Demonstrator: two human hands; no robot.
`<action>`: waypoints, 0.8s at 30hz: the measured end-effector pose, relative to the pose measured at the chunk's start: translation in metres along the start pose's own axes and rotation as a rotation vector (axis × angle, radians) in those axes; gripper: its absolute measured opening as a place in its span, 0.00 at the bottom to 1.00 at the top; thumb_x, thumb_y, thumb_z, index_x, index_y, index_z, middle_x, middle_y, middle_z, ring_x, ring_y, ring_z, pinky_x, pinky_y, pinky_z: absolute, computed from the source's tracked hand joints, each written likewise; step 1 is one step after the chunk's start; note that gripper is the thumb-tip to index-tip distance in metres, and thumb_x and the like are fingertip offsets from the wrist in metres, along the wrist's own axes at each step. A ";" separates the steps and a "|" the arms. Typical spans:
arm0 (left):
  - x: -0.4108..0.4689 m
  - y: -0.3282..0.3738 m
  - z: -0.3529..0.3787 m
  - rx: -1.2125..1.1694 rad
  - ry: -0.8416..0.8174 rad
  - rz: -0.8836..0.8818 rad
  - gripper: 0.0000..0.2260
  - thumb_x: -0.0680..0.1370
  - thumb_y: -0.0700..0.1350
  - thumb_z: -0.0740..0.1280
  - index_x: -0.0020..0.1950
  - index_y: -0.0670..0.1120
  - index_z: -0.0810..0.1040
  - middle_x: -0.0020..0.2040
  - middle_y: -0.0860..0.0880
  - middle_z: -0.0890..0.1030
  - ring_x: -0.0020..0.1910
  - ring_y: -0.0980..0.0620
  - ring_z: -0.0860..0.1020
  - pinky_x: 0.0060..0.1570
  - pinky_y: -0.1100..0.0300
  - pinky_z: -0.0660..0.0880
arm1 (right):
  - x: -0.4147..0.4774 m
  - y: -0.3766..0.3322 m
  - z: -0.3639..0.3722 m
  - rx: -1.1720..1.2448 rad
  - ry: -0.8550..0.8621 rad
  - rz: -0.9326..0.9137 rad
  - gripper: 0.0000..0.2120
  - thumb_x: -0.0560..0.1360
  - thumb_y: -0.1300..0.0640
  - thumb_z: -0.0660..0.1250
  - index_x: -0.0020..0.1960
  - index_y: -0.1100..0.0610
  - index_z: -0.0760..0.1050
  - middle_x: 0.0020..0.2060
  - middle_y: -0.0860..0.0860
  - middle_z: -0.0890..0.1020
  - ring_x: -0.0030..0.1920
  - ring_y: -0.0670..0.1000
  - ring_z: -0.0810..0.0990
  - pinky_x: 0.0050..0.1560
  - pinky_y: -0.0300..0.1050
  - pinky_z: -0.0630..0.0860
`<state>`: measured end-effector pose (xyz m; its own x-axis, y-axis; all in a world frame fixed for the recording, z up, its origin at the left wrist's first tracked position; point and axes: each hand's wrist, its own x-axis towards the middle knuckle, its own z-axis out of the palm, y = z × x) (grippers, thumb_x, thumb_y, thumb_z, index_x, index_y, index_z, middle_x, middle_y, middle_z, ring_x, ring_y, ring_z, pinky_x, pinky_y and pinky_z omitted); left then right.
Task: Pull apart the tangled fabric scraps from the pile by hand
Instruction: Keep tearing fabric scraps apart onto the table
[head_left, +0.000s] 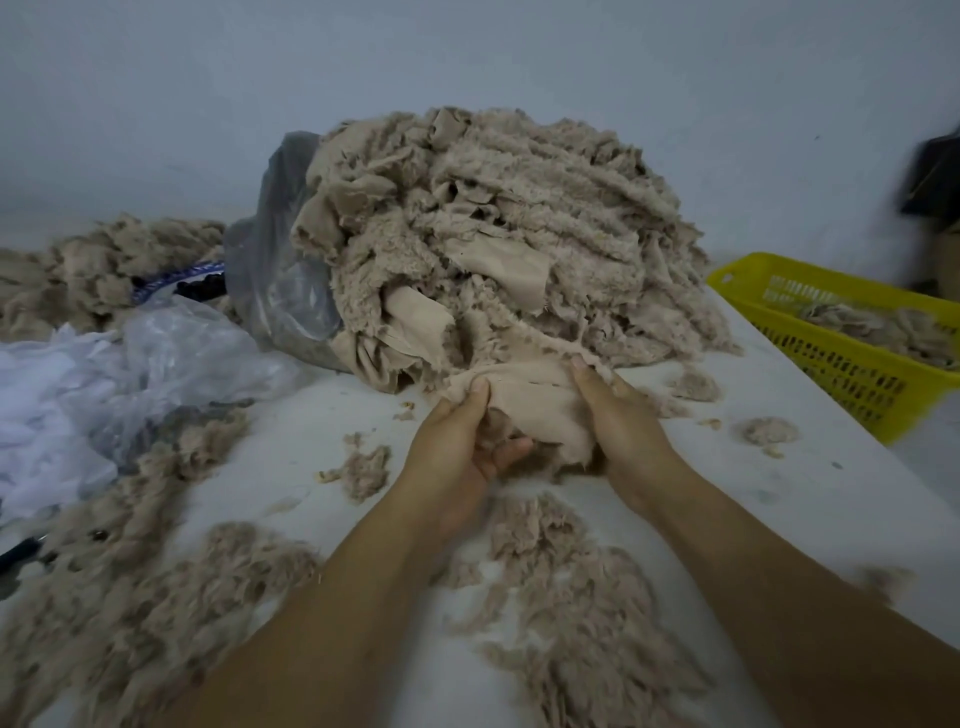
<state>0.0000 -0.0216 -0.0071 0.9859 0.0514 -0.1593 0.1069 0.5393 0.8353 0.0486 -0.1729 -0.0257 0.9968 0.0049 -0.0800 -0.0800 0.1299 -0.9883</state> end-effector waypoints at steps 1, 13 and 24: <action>0.000 -0.001 0.000 0.008 0.000 -0.001 0.09 0.83 0.47 0.62 0.52 0.42 0.78 0.36 0.47 0.80 0.30 0.55 0.78 0.29 0.62 0.77 | -0.001 0.000 0.001 0.009 -0.006 -0.002 0.09 0.79 0.44 0.65 0.55 0.45 0.79 0.56 0.45 0.83 0.53 0.44 0.83 0.56 0.45 0.79; -0.006 0.000 -0.001 0.567 -0.249 0.086 0.06 0.77 0.42 0.72 0.53 0.43 0.82 0.45 0.48 0.86 0.43 0.54 0.85 0.41 0.62 0.80 | 0.001 -0.012 -0.004 0.258 0.107 0.032 0.11 0.83 0.49 0.60 0.47 0.55 0.74 0.32 0.51 0.77 0.28 0.46 0.76 0.30 0.41 0.75; -0.002 0.020 -0.020 0.635 -0.517 -0.091 0.12 0.71 0.41 0.76 0.49 0.42 0.76 0.42 0.47 0.78 0.42 0.51 0.77 0.47 0.61 0.77 | 0.006 -0.016 -0.010 0.147 0.142 -0.001 0.15 0.84 0.50 0.57 0.40 0.53 0.64 0.23 0.45 0.65 0.20 0.43 0.57 0.19 0.35 0.56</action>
<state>-0.0029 0.0060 -0.0010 0.8882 -0.4467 -0.1078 0.0886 -0.0637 0.9940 0.0556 -0.1853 -0.0121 0.9852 -0.1340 -0.1069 -0.0670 0.2734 -0.9596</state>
